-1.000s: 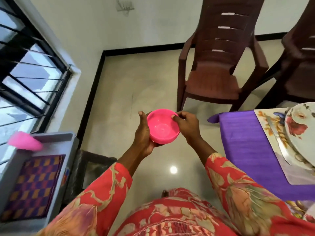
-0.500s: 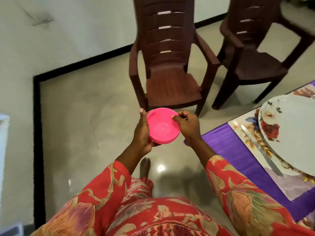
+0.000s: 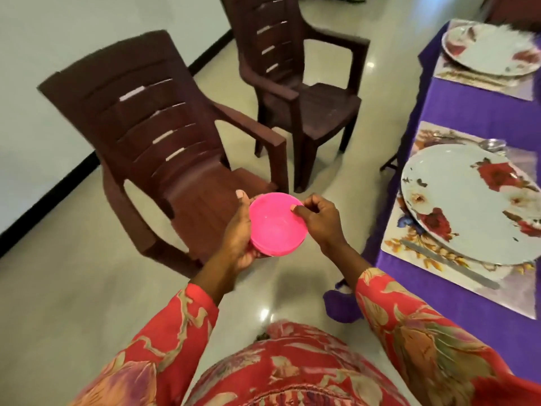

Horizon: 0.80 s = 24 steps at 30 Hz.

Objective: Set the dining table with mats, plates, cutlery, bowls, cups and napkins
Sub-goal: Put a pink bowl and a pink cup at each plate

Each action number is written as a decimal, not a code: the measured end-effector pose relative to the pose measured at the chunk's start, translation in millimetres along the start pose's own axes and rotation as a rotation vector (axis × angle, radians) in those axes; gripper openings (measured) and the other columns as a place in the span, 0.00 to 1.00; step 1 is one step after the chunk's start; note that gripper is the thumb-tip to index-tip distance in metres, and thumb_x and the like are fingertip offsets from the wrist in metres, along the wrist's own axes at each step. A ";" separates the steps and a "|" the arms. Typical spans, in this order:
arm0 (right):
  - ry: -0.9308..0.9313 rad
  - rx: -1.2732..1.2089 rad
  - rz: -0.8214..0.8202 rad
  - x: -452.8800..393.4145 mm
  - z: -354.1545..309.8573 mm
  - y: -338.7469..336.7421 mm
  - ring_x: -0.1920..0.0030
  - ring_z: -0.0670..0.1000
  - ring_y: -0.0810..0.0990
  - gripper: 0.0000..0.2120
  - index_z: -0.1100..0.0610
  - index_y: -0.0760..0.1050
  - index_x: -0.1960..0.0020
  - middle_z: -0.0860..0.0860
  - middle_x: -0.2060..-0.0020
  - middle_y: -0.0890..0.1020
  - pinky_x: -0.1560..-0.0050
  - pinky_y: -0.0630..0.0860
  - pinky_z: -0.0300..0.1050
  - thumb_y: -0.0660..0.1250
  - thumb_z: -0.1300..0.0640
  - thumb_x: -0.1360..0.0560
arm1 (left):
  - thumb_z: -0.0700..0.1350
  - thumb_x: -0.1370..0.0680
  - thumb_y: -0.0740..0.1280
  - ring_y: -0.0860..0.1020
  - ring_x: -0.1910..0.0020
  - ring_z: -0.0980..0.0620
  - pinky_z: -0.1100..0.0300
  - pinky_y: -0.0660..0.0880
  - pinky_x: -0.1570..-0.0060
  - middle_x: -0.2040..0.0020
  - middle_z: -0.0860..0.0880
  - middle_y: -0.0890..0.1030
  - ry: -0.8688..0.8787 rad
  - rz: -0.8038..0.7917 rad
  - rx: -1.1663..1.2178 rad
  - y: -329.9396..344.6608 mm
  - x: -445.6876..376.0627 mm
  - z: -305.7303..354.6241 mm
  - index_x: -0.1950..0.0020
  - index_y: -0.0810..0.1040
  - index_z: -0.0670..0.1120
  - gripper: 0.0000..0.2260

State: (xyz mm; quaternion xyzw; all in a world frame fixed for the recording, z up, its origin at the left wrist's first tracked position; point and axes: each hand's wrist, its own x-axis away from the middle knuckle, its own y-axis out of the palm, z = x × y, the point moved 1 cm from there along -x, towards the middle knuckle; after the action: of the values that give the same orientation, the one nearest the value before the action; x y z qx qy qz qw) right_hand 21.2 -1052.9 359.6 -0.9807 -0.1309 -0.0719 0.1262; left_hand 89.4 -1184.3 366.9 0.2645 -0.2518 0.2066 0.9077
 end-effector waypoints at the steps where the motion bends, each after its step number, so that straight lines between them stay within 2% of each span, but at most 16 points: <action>1: -0.002 -0.002 0.039 -6.4 -2.2 -1.4 0.67 0.45 0.71 0.14 0.52 0.70 0.68 0.47 0.70 0.74 0.65 0.69 0.38 0.70 0.63 0.28 | 0.65 0.22 0.48 0.82 0.52 0.44 0.44 0.80 0.55 0.48 0.47 0.82 -0.017 -0.041 -0.001 2.2 -9.7 4.9 0.48 0.77 0.53 0.24; 4: -0.006 0.005 0.117 -23.3 -6.4 -7.6 0.66 0.46 0.71 0.14 0.52 0.70 0.68 0.47 0.69 0.74 0.64 0.70 0.41 0.69 0.62 0.27 | 0.66 0.23 0.49 0.81 0.48 0.40 0.38 0.77 0.50 0.46 0.46 0.82 -0.078 -0.128 -0.009 9.6 -36.0 16.5 0.47 0.77 0.53 0.24; 8: -0.005 -0.011 0.212 -45.8 -10.3 -21.4 0.66 0.44 0.73 0.14 0.51 0.71 0.68 0.46 0.69 0.74 0.67 0.70 0.36 0.68 0.63 0.26 | 0.68 0.25 0.52 0.78 0.43 0.36 0.36 0.76 0.48 0.39 0.42 0.79 -0.160 -0.228 -0.055 28.5 -70.0 26.6 0.39 0.75 0.51 0.27; 10: -0.013 -0.011 0.251 -59.2 -9.9 -29.1 0.67 0.43 0.72 0.14 0.51 0.71 0.68 0.46 0.69 0.74 0.69 0.69 0.32 0.68 0.64 0.26 | 0.68 0.24 0.52 0.78 0.43 0.36 0.37 0.76 0.49 0.39 0.41 0.78 -0.188 -0.276 -0.095 38.0 -86.1 31.1 0.34 0.73 0.50 0.29; 12: -0.013 -0.029 0.305 -75.0 -8.1 -38.1 0.68 0.43 0.72 0.15 0.52 0.71 0.68 0.47 0.70 0.73 0.72 0.68 0.29 0.68 0.64 0.27 | 0.67 0.23 0.51 0.80 0.47 0.37 0.39 0.78 0.52 0.42 0.42 0.80 -0.195 -0.320 -0.133 52.8 -99.5 39.2 0.35 0.73 0.49 0.28; 14: -0.011 -0.041 0.339 -90.3 -7.0 -47.1 0.68 0.44 0.73 0.14 0.53 0.71 0.68 0.48 0.70 0.74 0.71 0.68 0.31 0.69 0.63 0.27 | 0.66 0.23 0.50 0.80 0.49 0.39 0.40 0.77 0.54 0.45 0.43 0.80 -0.202 -0.346 -0.167 68.0 -115.5 44.7 0.37 0.73 0.50 0.27; 17: 0.004 -0.031 0.406 -115.0 -5.0 -65.1 0.66 0.44 0.74 0.13 0.52 0.71 0.67 0.47 0.69 0.74 0.70 0.70 0.31 0.68 0.62 0.26 | 0.69 0.25 0.50 0.79 0.45 0.36 0.38 0.77 0.51 0.39 0.41 0.78 -0.268 -0.387 -0.220 95.6 -143.2 51.3 0.32 0.71 0.48 0.32; 19: 0.024 -0.030 0.450 -130.4 -2.2 -76.8 0.65 0.47 0.75 0.12 0.53 0.72 0.66 0.47 0.69 0.75 0.67 0.72 0.36 0.68 0.61 0.26 | 0.70 0.26 0.50 0.77 0.42 0.35 0.35 0.74 0.47 0.37 0.41 0.77 -0.295 -0.408 -0.256 112.3 -161.3 54.0 0.31 0.70 0.49 0.34; 21: 0.050 -0.042 0.502 -146.7 0.9 -92.2 0.65 0.48 0.75 0.08 0.57 0.73 0.64 0.48 0.69 0.75 0.65 0.72 0.40 0.69 0.62 0.27 | 0.70 0.25 0.50 0.78 0.42 0.35 0.35 0.74 0.47 0.38 0.42 0.78 -0.302 -0.416 -0.291 134.6 -179.3 57.2 0.33 0.72 0.50 0.32; 24: 0.066 -0.046 0.576 -165.1 3.8 -116.4 0.67 0.46 0.73 0.07 0.60 0.74 0.63 0.49 0.70 0.75 0.66 0.70 0.37 0.70 0.62 0.27 | 0.68 0.24 0.49 0.79 0.45 0.36 0.38 0.77 0.52 0.43 0.43 0.81 -0.303 -0.423 -0.318 170.0 -199.9 60.2 0.39 0.75 0.52 0.28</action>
State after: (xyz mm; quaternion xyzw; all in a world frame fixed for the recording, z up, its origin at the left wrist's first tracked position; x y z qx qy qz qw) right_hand -168.2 -982.7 353.9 -0.9772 0.1590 -0.0677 0.1234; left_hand -175.4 -1136.1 361.8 0.1935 -0.3529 -0.0707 0.9127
